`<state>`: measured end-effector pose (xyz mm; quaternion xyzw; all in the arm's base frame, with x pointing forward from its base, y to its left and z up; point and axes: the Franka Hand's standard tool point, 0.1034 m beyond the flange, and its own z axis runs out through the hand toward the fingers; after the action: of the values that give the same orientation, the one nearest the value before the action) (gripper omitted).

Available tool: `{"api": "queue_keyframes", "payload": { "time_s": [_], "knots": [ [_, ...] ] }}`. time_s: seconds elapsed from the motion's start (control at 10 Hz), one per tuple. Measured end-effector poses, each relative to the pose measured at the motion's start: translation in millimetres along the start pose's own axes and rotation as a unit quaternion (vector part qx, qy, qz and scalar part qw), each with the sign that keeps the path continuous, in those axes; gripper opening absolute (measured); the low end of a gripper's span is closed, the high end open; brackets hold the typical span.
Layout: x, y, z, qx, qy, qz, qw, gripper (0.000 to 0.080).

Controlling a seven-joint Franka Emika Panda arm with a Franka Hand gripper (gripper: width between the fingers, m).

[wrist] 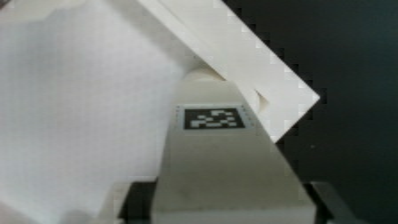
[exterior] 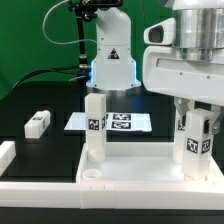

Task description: Assemble desk

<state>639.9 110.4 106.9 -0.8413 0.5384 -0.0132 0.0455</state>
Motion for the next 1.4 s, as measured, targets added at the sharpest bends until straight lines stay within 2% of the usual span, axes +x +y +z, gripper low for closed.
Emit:
{"api": "queue_keyframes", "payload": {
  "time_s": [0.1, 0.2, 0.3, 0.4, 0.5, 0.6, 0.7, 0.9, 1.2, 1.3, 1.4],
  "knots": [
    [1.8, 0.9, 0.0, 0.008, -0.013, 0.094, 0.995, 0.0288],
    [0.8, 0.5, -0.2, 0.008, -0.017, 0.154, 0.988, 0.0289],
    [-1.3, -0.5, -1.0, 0.005, -0.019, 0.184, 0.983, 0.0289],
    [-1.3, -0.3, -0.3, 0.005, -0.018, 0.192, 0.981, 0.0371],
    [-1.3, -0.3, -0.1, 0.005, -0.018, 0.18, 0.983, 0.0371],
    [-1.9, -0.4, -0.5, 0.005, -0.016, 0.142, 0.99, 0.0518],
    [-6.1, -3.6, -2.1, 0.009, -0.01, 0.057, 0.998, 0.062],
    [-13.1, -9.0, 0.1, 0.025, 0.004, -0.131, 0.991, 0.0644],
    [-12.0, -8.1, 0.8, 0.023, 0.006, -0.226, 0.974, 0.0649],
    [-10.2, -7.5, 0.8, 0.023, 0.008, -0.281, 0.959, 0.0649],
    [-5.2, -6.3, 1.2, 0.017, 0.016, -0.395, 0.918, 0.0649]
  ]
}}
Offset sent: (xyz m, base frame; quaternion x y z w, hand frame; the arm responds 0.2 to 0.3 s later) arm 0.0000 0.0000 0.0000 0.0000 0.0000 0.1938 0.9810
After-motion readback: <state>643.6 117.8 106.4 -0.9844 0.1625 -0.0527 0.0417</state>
